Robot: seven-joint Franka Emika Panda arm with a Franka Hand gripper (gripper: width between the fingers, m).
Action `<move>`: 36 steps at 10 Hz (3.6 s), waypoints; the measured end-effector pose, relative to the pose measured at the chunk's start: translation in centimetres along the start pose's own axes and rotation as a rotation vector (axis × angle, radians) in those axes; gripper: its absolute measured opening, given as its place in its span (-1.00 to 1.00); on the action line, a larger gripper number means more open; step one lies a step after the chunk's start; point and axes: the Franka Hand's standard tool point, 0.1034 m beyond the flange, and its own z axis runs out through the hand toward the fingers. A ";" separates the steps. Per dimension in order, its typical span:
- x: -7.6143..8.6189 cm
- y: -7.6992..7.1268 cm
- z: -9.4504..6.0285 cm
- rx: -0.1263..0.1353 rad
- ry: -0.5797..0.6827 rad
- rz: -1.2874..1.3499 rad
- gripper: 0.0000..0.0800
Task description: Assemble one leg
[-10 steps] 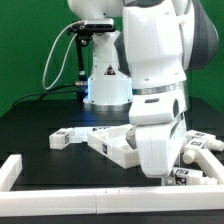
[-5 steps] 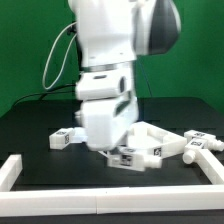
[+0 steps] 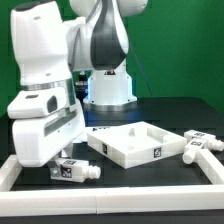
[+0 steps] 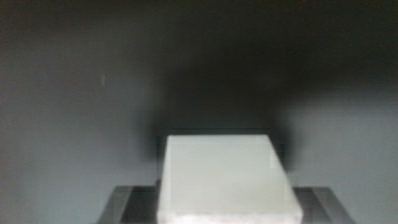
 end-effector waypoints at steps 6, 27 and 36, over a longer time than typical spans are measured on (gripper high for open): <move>0.2 0.3 -1.3 -0.041 -0.003 0.091 0.58; 21.3 -8.9 -4.5 -0.053 0.121 1.469 0.62; 26.6 -13.9 -1.8 0.036 0.012 1.731 0.62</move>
Offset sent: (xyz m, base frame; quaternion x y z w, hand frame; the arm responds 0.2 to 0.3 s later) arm 0.0000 0.0000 0.0000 0.0000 0.0000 0.0000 1.0000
